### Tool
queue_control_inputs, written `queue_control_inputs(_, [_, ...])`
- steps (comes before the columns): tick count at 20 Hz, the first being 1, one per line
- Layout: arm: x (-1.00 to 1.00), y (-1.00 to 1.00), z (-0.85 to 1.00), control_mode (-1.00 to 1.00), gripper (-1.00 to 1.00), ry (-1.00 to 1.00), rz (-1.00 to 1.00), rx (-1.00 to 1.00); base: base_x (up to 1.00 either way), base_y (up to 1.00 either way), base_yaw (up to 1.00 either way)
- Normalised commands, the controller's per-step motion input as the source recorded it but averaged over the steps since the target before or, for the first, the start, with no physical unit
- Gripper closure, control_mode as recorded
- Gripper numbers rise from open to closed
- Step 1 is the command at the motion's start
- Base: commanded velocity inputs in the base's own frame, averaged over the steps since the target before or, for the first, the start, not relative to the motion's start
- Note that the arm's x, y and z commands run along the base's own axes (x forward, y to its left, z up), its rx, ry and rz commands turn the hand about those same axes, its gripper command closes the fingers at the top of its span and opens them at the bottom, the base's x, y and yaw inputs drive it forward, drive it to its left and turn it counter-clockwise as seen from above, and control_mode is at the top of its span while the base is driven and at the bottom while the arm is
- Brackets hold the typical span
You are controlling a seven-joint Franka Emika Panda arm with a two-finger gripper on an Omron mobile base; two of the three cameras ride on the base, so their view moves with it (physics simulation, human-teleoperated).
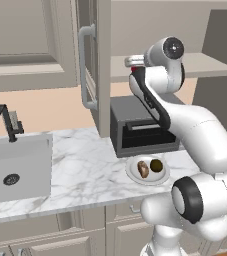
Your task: Pick the avocado and bread from the counter and place them on the plate. Then pick the jam from the cabinet and place it next to the plate. Lastly close the cabinet door.
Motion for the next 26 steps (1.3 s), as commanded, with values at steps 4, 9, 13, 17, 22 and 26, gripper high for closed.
queue_control_inputs(4, [0.12, 0.00, 0.00, -1.00, -1.00, 0.00, 0.00, 0.00, 0.00, 0.00, 0.00])
queue_control_inputs(9, [0.03, 0.00, 0.00, -1.00, -1.00, 0.03, 0.00, 0.00, 0.00, 0.00, 0.00])
queue_control_inputs(13, [0.01, 0.00, 0.00, -1.00, -1.00, 0.11, 0.00, 0.00, 0.00, 0.00, 0.00])
queue_control_inputs(17, [0.13, 0.00, 0.00, -1.00, -1.00, 0.06, 0.00, 0.00, 0.00, 0.00, 0.00])
queue_control_inputs(22, [0.30, 0.00, 0.00, -1.00, -1.00, 0.00, 0.00, 0.00, 0.00, 0.00, 0.00])
queue_control_inputs(26, [0.29, 0.00, 0.00, -1.00, -1.00, 0.02, 0.00, 0.00, 0.00, 0.00, 0.00])
